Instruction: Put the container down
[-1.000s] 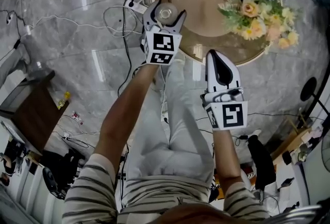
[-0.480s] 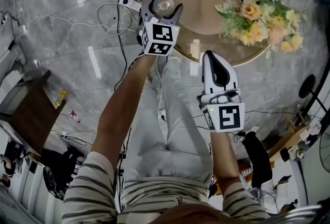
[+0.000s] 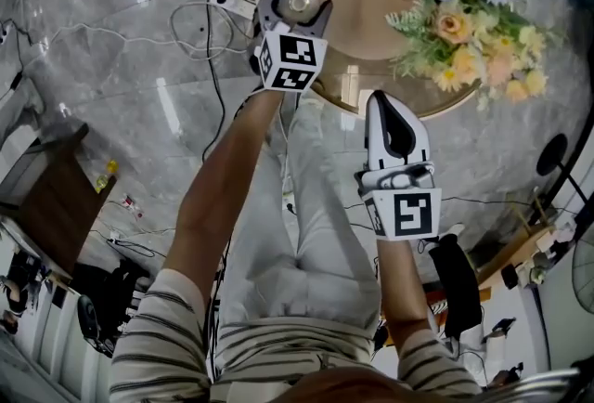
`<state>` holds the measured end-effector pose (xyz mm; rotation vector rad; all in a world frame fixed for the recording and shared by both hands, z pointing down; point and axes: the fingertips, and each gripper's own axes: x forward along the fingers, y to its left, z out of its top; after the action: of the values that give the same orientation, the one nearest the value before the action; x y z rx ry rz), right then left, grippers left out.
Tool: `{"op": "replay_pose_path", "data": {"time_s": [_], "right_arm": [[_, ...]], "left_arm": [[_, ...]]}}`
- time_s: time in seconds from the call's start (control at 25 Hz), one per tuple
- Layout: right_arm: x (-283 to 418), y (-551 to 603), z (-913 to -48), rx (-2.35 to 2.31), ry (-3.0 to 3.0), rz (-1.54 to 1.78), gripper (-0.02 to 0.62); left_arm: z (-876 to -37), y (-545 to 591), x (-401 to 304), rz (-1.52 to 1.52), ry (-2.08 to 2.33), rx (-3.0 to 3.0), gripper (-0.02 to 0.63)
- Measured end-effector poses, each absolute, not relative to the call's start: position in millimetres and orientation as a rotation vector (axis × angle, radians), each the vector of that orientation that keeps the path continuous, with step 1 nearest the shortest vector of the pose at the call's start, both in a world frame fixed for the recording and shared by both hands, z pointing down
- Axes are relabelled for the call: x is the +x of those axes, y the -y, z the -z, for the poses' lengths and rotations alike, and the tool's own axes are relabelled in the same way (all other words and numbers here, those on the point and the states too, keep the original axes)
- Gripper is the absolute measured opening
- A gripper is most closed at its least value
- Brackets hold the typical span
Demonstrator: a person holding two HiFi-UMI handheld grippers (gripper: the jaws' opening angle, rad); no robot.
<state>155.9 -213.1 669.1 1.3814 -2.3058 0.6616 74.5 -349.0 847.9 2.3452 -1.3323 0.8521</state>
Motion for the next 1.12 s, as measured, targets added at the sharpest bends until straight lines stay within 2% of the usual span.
{"op": "replay_pose_path", "data": {"time_s": [0.64, 1.04, 1.12], "right_arm": [[159, 211, -660, 1.405, 2.3, -0.642, 0.009], [139, 207, -619, 1.433, 2.334, -0.611, 0.009], [134, 208, -609, 1.442, 2.345, -0.594, 0.009]], "left_arm": [[-837, 336, 71, -0.837, 1.355, 2.304, 0.385], [-783, 310, 55, -0.793, 1.374, 2.291, 0.377], [-774, 306, 51, -0.785, 1.364, 2.279, 0.351]]}}
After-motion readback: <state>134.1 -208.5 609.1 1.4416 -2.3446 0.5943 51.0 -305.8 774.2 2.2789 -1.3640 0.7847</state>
